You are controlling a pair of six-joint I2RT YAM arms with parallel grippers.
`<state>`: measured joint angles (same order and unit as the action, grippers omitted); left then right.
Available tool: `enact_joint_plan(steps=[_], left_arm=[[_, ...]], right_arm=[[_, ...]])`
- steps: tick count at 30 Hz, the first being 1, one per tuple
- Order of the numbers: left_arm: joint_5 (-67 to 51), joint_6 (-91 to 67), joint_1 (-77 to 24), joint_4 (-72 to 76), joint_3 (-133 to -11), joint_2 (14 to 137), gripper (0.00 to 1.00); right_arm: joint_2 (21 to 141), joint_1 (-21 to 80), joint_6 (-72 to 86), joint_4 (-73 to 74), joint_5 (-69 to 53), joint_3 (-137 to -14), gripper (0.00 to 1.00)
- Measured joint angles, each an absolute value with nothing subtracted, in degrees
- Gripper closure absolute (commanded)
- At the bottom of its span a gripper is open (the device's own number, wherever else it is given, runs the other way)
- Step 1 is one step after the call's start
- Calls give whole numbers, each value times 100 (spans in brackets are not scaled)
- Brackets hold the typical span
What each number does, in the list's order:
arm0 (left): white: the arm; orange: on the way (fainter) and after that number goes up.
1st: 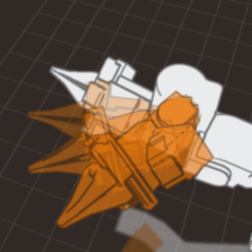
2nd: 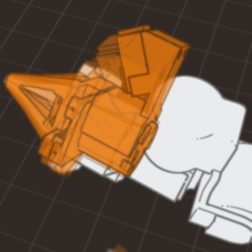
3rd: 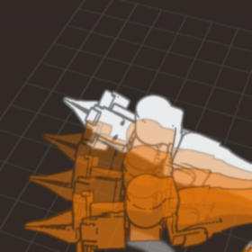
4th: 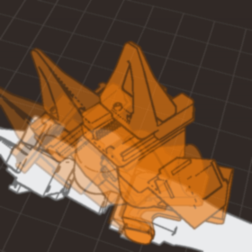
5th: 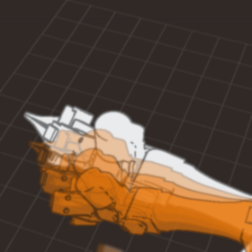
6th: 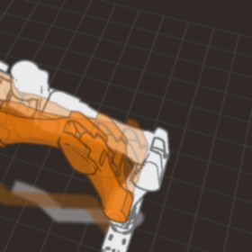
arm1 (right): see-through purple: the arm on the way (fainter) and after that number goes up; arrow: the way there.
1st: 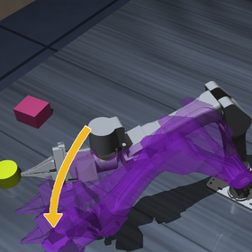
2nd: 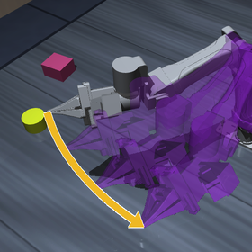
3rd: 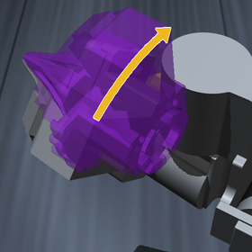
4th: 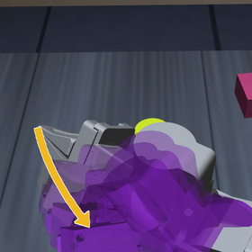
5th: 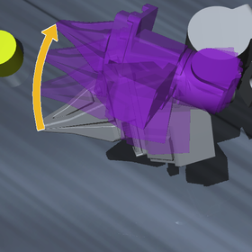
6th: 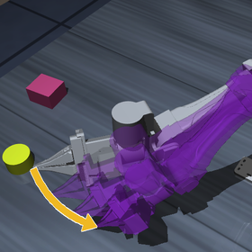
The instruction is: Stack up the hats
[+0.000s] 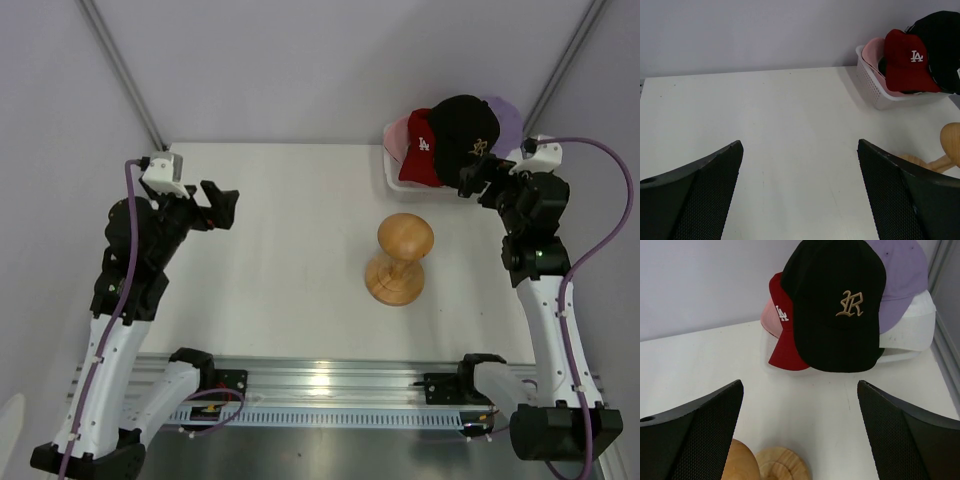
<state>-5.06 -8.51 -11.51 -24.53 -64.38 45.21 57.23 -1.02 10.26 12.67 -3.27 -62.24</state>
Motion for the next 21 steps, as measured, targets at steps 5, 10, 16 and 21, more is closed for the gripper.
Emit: enact_joint_plan(steps=[5,10,16,21], left_arm=[[-482,-854,-1151,-2351,-6259,4311,0],[-530,-851,-1151,-2209,-6110,4066,1],[-539,-856,-1151,-2169,-6108,4097,0],[-628,-856,-1151,-2174,-6108,4174,1]], right_arm=[[5614,-102,1251,1227,-64,-6141,1],[5898,-137,1970,1256,397,-6023,1],[6405,-655,3524,1090,303,-5354,1],[6414,-878,4698,552,259,-4530,2]])
